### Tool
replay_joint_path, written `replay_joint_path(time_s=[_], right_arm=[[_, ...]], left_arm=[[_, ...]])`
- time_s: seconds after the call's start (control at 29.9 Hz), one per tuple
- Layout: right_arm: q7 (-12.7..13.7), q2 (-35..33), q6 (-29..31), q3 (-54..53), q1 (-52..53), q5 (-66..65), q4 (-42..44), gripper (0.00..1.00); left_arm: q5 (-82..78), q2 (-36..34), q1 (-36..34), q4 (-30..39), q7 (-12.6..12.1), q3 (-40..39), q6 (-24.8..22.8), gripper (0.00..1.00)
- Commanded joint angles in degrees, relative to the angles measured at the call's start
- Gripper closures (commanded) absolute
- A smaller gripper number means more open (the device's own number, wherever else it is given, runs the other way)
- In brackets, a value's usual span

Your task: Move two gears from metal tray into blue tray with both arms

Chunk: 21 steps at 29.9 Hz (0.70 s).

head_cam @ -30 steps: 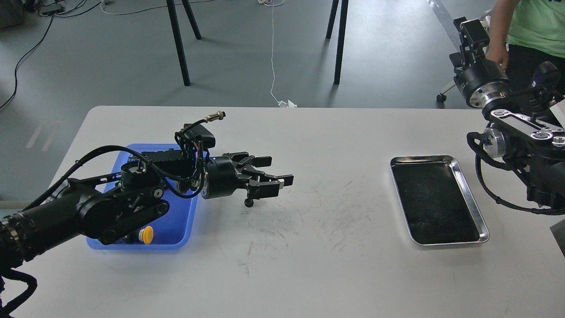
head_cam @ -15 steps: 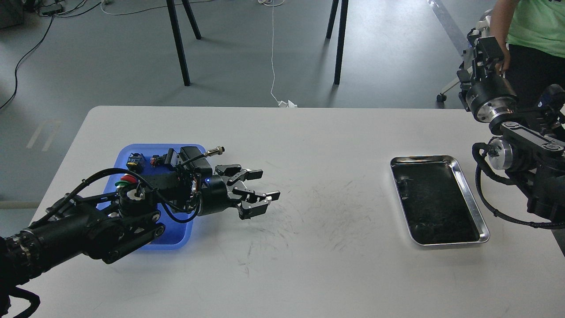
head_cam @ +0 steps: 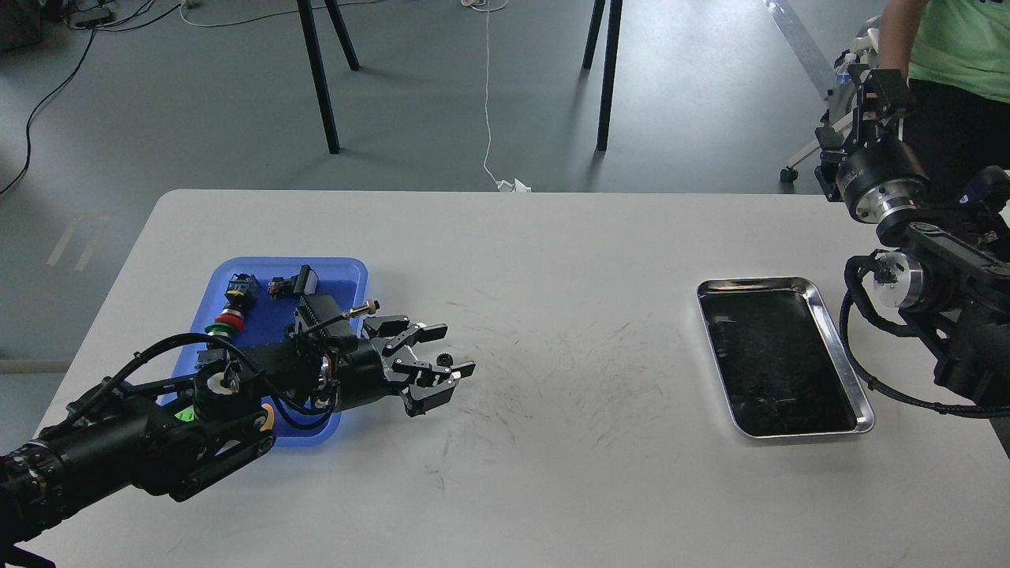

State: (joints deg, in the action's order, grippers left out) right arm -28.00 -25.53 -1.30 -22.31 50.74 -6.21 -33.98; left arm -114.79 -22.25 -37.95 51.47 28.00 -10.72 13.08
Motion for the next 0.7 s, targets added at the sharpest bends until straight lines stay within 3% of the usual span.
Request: replay_joint_path(time_s=[0.0,0.67], right_arm=[[0.0,0.2,0.2,-0.5,-1.3,0.0,0.0,0.05],[0.0,0.2,1.3,-1.2,-3.3,-0.1,0.1,0.05]], left_arm=[[0.0,0.1,0.1,-0.9,0.0,0.0,0.8,0.26],[-0.1,1.2,1.7,-3.7,0.0,1.3,3.2,0.41]])
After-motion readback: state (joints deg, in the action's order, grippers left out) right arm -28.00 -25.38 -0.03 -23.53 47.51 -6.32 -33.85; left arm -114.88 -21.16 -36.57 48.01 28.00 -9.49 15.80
